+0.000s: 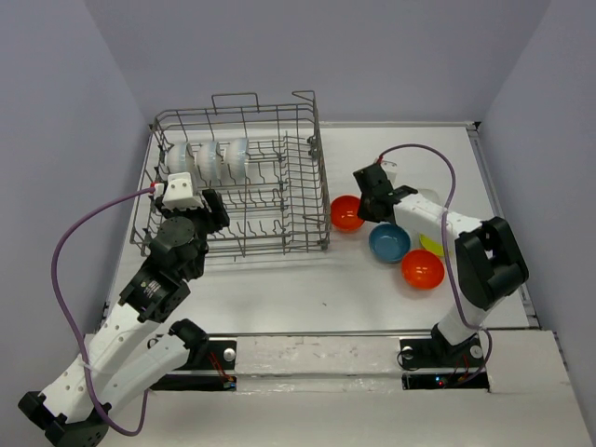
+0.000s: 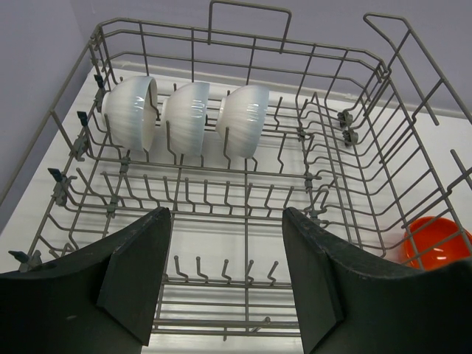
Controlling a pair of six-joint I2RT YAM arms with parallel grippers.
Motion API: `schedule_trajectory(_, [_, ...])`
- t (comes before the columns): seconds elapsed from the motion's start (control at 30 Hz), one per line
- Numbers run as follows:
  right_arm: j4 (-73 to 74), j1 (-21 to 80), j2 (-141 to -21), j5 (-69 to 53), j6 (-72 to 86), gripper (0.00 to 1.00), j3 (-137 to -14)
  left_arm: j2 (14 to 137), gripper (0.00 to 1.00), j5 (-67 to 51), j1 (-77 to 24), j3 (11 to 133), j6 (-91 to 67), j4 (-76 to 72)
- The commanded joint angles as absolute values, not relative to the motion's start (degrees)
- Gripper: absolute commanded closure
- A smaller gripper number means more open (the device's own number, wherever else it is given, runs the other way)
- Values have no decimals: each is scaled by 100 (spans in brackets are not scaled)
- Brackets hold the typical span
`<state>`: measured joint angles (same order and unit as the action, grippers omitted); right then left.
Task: Load the bowls into the dish rack
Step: Move the bowl to the center of the board, then pick up the bowl from the center of the board.
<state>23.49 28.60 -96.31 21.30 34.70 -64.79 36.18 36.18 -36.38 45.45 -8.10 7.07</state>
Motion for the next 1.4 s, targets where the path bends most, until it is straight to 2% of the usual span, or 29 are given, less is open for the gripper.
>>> schedule_trajectory(0.0, [2171, 2900, -9554, 2425, 3472, 75, -6776, 3542, 29, 3665, -3656, 4483, -782, 439])
schedule_trajectory(0.07, [2188, 2900, -9475, 2470, 3445, 63, -6741, 3542, 28, 3665, -3656, 4482, -782, 439])
schedule_trajectory(0.2, [2276, 2900, -9264, 2619, 3410, 55, -6680, 3542, 29, 3639, -3656, 4482, -774, 439])
schedule_trajectory(0.5, [2776, 2900, -8491, 3146, 3410, 53, -6478, 3524, 28, 3647, -3665, 4482, -774, 439])
schedule_trajectory(0.73, [3102, 2672, -7771, 3436, 3603, 53, -5758, 3524, 28, 3621, -3665, 4491, -782, 431])
schedule_trajectory(1.37, [2839, 1907, -7611, 3173, 3700, 54, -4571, 3542, 28, 3577, -3674, 4474, -782, 422])
